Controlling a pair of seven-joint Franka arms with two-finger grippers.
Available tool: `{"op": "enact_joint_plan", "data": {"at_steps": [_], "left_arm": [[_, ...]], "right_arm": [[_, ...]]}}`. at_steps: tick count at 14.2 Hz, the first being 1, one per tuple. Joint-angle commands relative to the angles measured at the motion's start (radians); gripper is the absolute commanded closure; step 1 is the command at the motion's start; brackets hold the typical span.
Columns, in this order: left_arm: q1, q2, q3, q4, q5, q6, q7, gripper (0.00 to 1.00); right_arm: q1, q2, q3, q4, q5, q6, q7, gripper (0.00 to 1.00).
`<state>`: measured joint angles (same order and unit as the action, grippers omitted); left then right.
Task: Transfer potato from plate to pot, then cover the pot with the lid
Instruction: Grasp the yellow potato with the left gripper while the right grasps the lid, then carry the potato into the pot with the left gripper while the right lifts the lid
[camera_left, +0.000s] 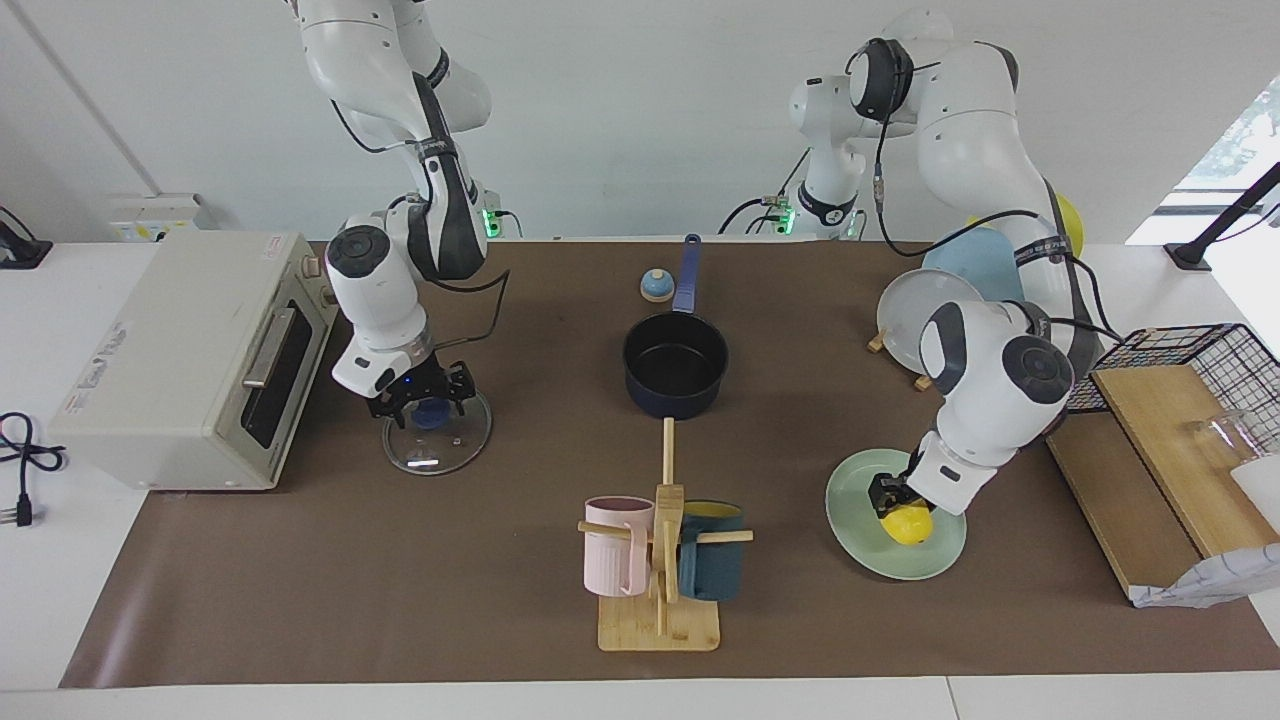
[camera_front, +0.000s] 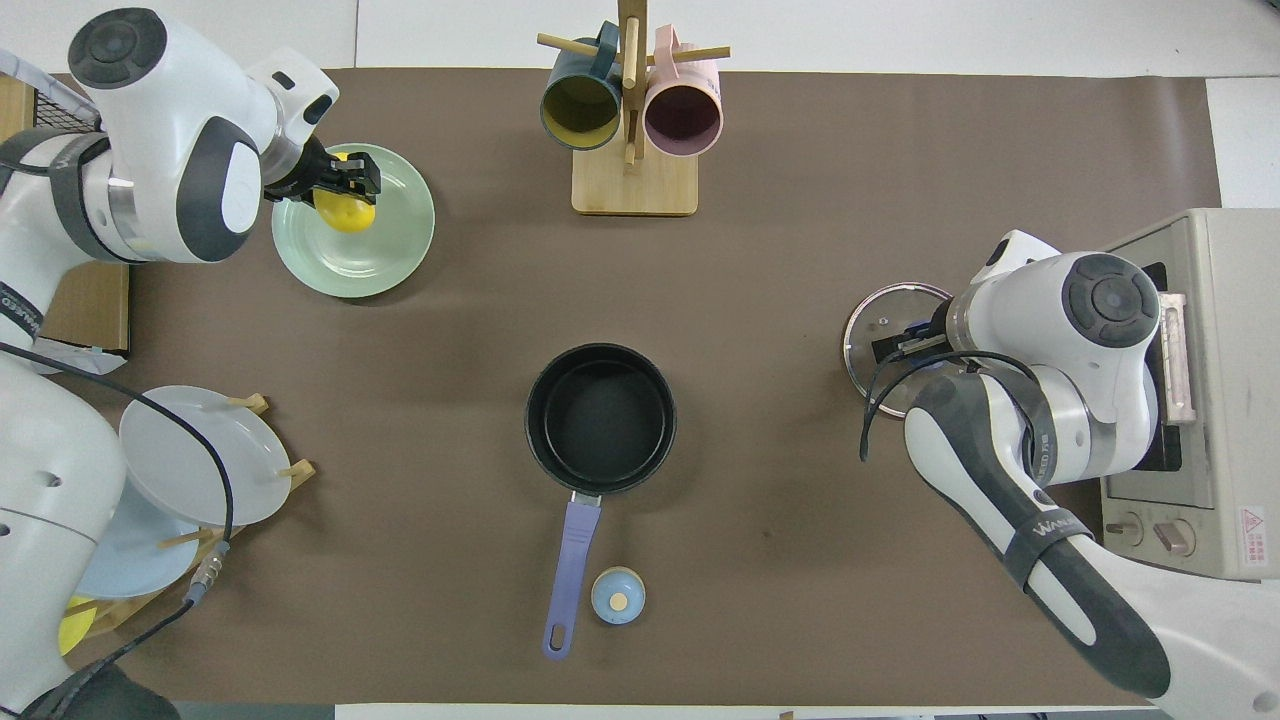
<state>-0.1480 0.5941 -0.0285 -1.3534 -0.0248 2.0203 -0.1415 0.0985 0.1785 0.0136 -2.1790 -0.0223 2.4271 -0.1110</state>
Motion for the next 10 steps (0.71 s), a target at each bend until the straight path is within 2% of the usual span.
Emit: {"op": "enact_joint_plan", "data": {"at_steps": [1, 3, 5, 6, 8, 9, 10], "left_arm": [[-0.047, -0.196, 0.004, -0.039, -0.013, -0.167, -0.093, 1.0], [-0.112, -0.282, 0.004, -0.044, -0.041, -0.282, -0.177, 1.0], [-0.216, -0.359, 0.004, -0.143, -0.041, -0.293, -0.303, 1.0], [-0.276, -0.396, 0.004, -0.226, -0.041, -0.231, -0.373, 1.0], [-0.387, -0.491, 0.005, -0.463, -0.041, -0.003, -0.464, 1.0], [-0.433, -0.522, 0.005, -0.563, -0.041, 0.1, -0.501, 1.0], [-0.477, -0.524, 0.007, -0.617, -0.041, 0.154, -0.526, 1.0]], "right_arm": [[-0.008, -0.001, 0.005, -0.004, 0.022, 0.009, -0.032, 0.04], [-0.01, -0.002, 0.006, 0.007, 0.022, -0.035, -0.044, 0.04], [-0.008, -0.005, 0.006, 0.024, 0.022, -0.089, -0.047, 0.04], [-0.008, -0.007, 0.006, 0.024, 0.022, -0.091, -0.047, 0.04], [-0.008, -0.008, 0.006, 0.024, 0.022, -0.094, -0.062, 0.04], [-0.008, -0.007, 0.005, 0.024, 0.022, -0.092, -0.076, 0.04], [-0.01, -0.007, 0.005, 0.024, 0.022, -0.091, -0.076, 0.05]]}}
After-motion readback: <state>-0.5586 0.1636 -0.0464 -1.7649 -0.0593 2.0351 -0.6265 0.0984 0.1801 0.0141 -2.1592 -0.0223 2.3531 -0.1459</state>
